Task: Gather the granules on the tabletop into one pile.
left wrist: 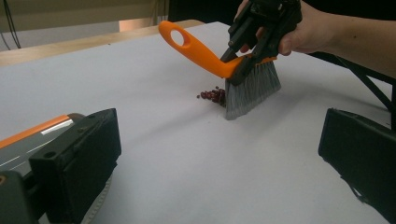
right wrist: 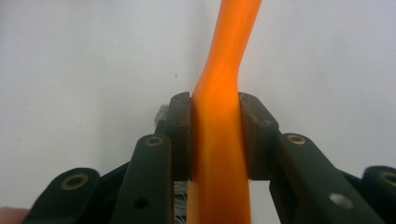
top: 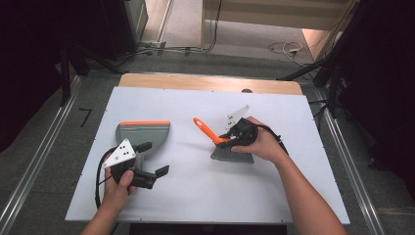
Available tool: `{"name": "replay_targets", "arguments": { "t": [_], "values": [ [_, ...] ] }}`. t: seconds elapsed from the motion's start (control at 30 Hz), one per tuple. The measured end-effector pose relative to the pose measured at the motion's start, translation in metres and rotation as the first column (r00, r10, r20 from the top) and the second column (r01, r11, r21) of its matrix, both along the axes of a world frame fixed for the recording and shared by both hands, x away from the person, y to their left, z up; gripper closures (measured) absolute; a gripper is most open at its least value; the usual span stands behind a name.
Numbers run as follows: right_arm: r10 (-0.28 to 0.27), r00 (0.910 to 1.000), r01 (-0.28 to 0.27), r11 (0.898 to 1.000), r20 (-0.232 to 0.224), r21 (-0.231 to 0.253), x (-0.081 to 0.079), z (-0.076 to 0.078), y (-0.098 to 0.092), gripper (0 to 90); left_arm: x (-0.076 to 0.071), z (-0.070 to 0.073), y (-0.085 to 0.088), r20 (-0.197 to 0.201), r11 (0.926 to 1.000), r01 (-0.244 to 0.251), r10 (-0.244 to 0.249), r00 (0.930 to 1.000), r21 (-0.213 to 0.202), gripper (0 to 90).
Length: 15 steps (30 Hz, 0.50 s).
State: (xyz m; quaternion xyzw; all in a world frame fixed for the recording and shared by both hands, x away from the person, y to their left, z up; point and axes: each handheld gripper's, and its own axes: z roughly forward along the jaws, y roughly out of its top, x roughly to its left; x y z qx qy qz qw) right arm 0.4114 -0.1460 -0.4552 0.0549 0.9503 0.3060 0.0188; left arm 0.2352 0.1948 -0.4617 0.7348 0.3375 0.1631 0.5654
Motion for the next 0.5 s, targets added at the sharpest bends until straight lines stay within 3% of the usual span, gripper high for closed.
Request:
{"name": "replay_targets", "arguments": {
  "t": [0.5],
  "values": [
    [-0.009,0.9999,0.008,1.0,0.007,0.024,0.015,-0.001,0.007,66.8,0.001,0.0,0.001,-0.001,1.0,-0.001,0.001,1.0,-0.002,0.0]
  ]
}}
